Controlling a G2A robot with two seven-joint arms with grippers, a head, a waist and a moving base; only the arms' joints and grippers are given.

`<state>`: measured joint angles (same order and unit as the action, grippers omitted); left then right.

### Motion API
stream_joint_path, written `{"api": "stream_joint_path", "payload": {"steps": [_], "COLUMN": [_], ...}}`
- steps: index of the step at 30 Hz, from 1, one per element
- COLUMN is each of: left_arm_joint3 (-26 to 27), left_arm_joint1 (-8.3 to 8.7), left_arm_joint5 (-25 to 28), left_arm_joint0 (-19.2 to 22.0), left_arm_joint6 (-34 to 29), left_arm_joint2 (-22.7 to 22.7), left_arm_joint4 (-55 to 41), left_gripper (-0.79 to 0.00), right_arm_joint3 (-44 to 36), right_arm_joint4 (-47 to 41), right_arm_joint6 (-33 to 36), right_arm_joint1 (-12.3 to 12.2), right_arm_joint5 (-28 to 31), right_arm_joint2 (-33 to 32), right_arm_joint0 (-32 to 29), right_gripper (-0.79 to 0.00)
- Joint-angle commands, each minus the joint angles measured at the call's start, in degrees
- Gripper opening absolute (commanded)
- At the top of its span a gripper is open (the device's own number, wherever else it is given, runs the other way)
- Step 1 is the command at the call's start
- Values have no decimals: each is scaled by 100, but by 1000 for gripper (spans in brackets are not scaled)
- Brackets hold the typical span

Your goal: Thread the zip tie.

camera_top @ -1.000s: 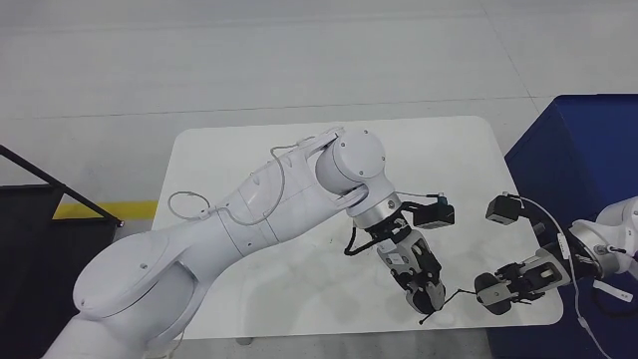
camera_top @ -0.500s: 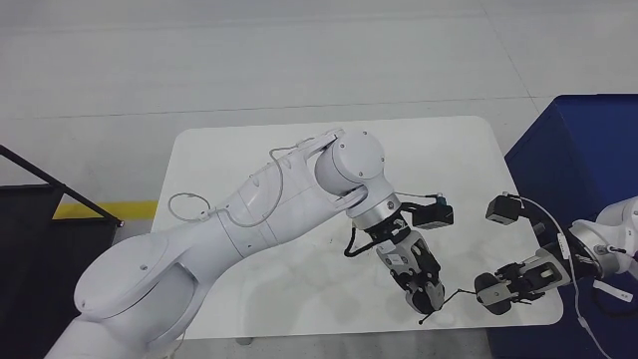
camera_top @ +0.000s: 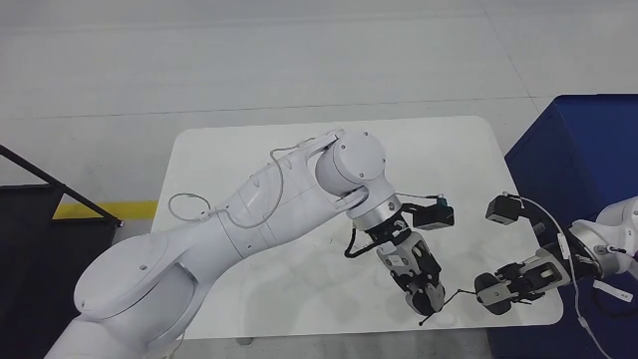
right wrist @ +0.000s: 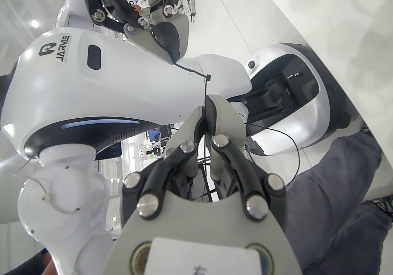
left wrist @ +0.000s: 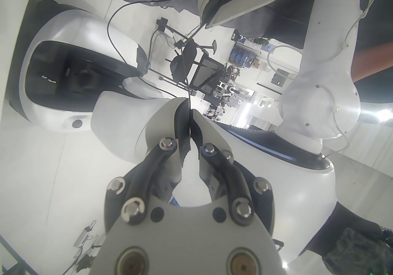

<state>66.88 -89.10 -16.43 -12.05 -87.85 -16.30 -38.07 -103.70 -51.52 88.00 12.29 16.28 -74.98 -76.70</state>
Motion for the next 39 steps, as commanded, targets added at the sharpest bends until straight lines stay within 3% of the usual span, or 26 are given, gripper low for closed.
{"api": "stream_joint_path", "payload": {"steps": [1,15,39], "left_arm_joint3": [33,-175,57], "left_arm_joint1": [-17,-189,79], "left_arm_joint5": [-1,15,9], "left_arm_joint0": [53,294,35], "left_arm_joint6": [1,-15,-9], "left_arm_joint2": [31,154,-58], "left_arm_joint4": [40,-86,64], "left_gripper": [-785,-785,-785], "right_arm_joint3": [0,0,0], "right_arm_joint4": [0,0,0], "right_arm_joint6": [0,0,0], "right_arm_joint1": [0,0,0], "right_arm_joint5": [0,0,0], "right_arm_joint2": [0,0,0], "right_arm_joint0": [0,0,0], "right_gripper": [-785,-785,-785]}}
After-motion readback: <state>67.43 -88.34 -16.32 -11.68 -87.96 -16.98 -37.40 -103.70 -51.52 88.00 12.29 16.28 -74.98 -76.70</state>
